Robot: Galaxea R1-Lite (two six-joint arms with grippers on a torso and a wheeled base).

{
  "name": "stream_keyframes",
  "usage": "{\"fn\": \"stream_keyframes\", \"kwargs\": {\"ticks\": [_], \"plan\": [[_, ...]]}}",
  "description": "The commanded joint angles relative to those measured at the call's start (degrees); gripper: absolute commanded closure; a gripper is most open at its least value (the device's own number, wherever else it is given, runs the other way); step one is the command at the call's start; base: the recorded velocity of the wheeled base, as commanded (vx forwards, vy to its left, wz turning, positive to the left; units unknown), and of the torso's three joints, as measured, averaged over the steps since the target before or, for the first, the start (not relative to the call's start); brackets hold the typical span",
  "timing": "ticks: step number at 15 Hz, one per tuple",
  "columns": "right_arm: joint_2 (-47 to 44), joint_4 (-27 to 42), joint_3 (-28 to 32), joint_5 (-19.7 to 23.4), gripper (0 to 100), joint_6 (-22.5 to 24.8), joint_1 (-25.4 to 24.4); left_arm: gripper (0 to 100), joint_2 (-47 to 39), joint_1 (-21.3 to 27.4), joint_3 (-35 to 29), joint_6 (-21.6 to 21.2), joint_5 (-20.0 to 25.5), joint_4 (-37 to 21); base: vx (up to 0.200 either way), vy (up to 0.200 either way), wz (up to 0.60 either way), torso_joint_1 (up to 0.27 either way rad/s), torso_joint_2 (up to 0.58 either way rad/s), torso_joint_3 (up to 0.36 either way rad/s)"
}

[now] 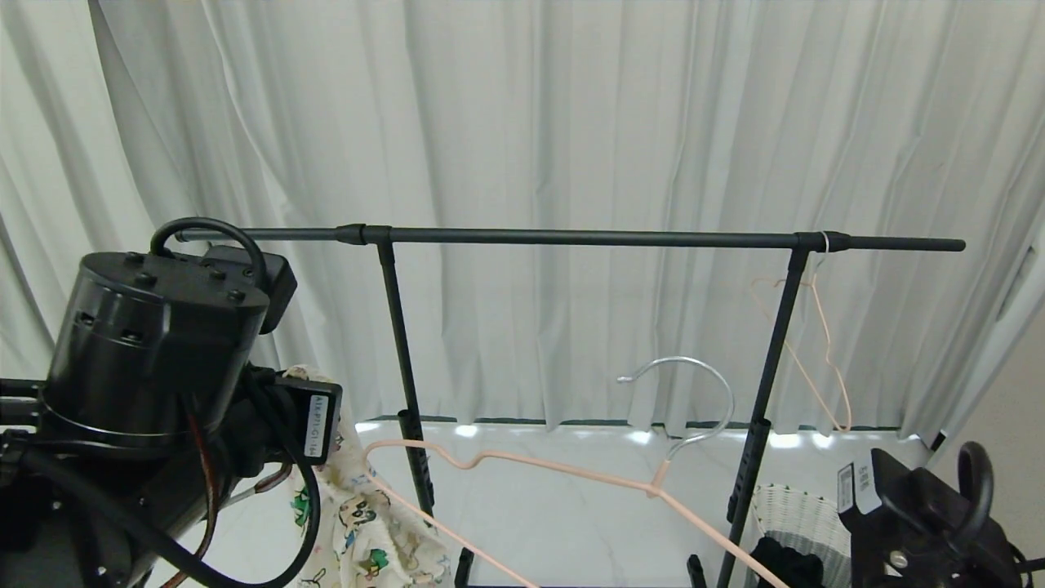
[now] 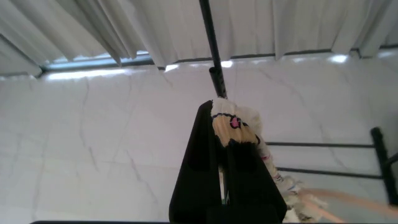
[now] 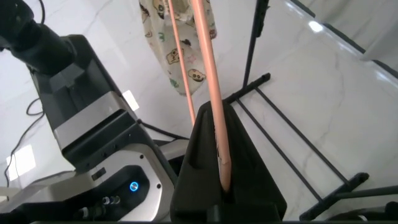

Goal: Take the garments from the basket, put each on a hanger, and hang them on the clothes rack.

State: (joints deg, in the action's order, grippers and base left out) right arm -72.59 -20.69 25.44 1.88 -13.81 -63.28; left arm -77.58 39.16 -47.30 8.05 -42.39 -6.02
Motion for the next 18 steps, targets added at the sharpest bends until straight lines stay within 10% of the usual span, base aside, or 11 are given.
{"fn": "stream_keyframes", "kwargs": {"ticks": [1, 18], "plan": [[-1.94, 0.03, 1.01, -0.03, 100, 0.01, 0.18, 100, 1.47, 0.04, -0.16, -1.81, 0.64, 0.05, 0.000, 0.000, 0.00, 0.000, 0.00, 0.000], [-2.29, -1.37, 2.86, -0.21, 100, 1.68, -3.34, 100, 1.03, -0.66, -0.78, -1.98, 0.81, 0.13, 0.000, 0.000, 0.00, 0.000, 0.00, 0.000]]}}
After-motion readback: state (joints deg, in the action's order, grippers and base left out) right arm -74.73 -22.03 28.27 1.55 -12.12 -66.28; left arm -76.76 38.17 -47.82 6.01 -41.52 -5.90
